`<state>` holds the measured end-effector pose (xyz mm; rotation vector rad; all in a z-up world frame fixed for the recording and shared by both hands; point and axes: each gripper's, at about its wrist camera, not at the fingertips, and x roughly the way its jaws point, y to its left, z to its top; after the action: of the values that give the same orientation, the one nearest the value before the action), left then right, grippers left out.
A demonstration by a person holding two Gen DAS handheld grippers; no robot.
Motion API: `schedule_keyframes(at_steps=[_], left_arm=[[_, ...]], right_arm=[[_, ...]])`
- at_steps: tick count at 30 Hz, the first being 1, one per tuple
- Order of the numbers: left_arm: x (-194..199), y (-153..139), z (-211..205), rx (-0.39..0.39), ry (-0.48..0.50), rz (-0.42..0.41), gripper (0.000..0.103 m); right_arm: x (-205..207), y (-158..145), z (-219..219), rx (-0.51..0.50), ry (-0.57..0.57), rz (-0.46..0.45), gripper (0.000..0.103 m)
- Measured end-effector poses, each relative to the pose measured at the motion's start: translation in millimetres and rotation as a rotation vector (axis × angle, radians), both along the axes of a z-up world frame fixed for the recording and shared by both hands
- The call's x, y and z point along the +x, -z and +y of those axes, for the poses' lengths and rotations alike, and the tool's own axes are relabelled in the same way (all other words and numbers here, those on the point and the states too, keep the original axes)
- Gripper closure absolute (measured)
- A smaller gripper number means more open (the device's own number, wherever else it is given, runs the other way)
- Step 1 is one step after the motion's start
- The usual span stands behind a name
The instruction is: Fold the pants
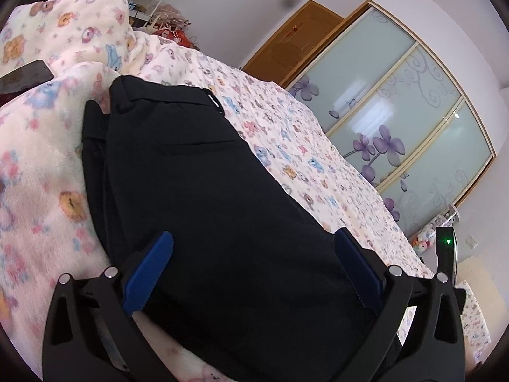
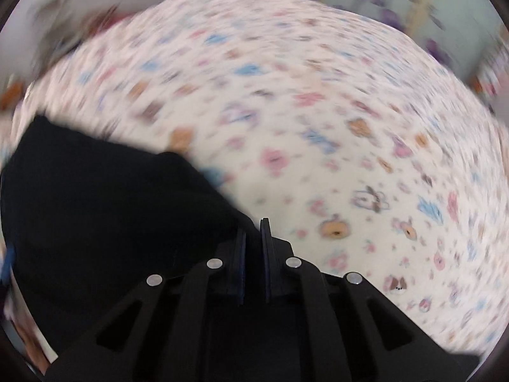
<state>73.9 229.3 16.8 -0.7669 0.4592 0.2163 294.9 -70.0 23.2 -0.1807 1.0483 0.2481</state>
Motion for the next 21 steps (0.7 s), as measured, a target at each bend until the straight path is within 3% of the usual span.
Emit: schedule_keyframes(at_steps=[3,4,5,7,9,11,15,16,18,19,21], left_arm=[[2,1,-2,0.023,0.002,0.023,0.002],[3,1,-3,0.028,0.001,0.027,0.002],[2,1,-4,0.031,0.002,0.028,0.002],[2,1,-2,0.024,0.004,0.026,0.002],[1,1,1,0.013,0.003,0.021,0.002],[0,1,2,0.009,-0.002,0.019,0.002],[-5,0,0,0.037,-0.045,0.038,0.002],[-7,0,1,0.043,-0.066,0.045,0.002],[-15,2,6,0.037,-0.122,0.048,0.002],[-18,4,9,0.025,-0.141,0.048,0.002],[-21,7,15,-0.004,-0.149,0.046,0.002]], right_arm=[[0,32,-6,0.011,-0.003,0.098,0.085],[-5,31,-7,0.009,-0.016,0.081,0.081],[-11,25,-10,0.021,-0.016,0.056,0.067],[-23,-2,-36,0.122,0.043,-0.018,0.052],[-40,-30,-72,0.316,0.087,-0.083,0.052],[-52,-42,-98,0.448,0.098,-0.079,0.052],[-67,-12,-123,0.527,0.141,0.080,0.052],[-67,-4,-125,0.489,0.172,0.093,0.052],[-66,26,-144,0.354,0.280,0.097,0.069],[-67,35,-157,0.395,0.313,0.105,0.084],[-72,42,-183,0.567,0.403,0.115,0.088]])
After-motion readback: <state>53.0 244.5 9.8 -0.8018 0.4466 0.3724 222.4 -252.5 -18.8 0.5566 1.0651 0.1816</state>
